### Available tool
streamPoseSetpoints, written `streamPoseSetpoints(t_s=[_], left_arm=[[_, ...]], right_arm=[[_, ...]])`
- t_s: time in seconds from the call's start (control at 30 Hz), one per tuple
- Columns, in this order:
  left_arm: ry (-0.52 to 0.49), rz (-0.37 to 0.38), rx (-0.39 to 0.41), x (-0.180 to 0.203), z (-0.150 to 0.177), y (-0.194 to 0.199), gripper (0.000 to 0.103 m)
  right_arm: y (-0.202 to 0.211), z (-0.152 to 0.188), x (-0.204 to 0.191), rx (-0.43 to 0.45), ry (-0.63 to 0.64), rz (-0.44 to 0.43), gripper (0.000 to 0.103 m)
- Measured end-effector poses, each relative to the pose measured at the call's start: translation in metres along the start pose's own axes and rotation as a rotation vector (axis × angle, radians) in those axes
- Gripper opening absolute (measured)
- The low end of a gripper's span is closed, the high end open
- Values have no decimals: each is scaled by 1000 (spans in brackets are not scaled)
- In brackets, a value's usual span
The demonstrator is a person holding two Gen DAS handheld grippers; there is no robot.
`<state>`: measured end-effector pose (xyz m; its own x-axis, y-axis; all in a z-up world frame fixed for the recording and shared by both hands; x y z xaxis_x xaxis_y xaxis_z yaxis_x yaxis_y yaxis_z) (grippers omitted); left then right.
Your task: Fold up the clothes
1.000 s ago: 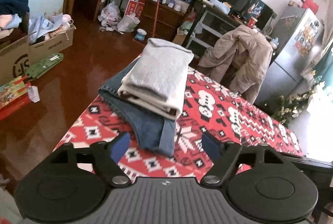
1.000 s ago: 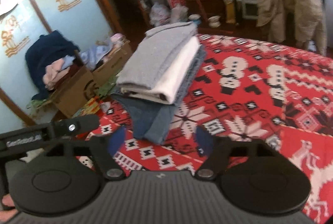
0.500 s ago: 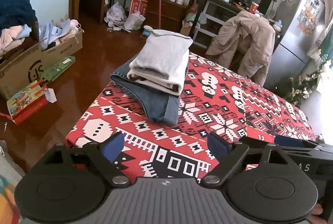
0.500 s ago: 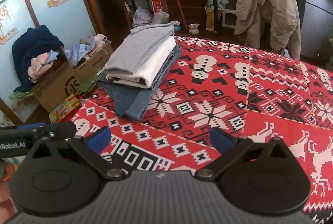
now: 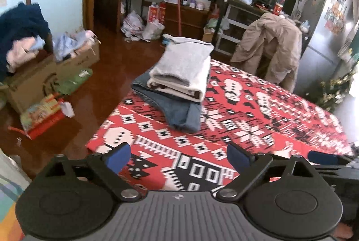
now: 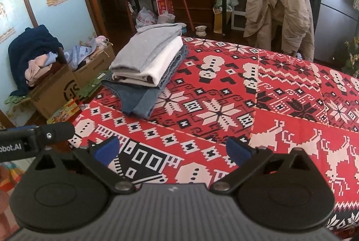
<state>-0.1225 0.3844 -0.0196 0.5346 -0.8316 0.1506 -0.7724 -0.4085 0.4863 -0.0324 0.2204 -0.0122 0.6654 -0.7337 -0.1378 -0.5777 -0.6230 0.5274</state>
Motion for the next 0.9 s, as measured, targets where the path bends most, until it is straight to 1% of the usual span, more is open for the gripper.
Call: streamPoseSetpoints(t_s=[0.1, 0.37, 0.7, 0.9], left_arm=[[7, 11, -6, -2, 3, 1, 93], [9, 4, -6, -4, 8, 2, 93], [2, 5, -2, -4, 8, 3, 93], [15, 12, 2, -5, 8, 3, 93]], right_arm=[[1, 4, 1, -2, -12, 4, 102], [2, 9, 3, -14, -23, 2, 102], [2, 10, 1, -16, -15, -8, 102], [1, 10, 2, -17, -16, -12, 102]])
Point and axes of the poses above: each gripper's, at about its wrist camera, not at the fingertips, and y roughly against the way its jaws point, x to its right, z to its underside, the point moved 4 cm from there along -y, roughly the way its jaws point, and after that the axes turned 14 degrees about x, right-handed, at the moved point
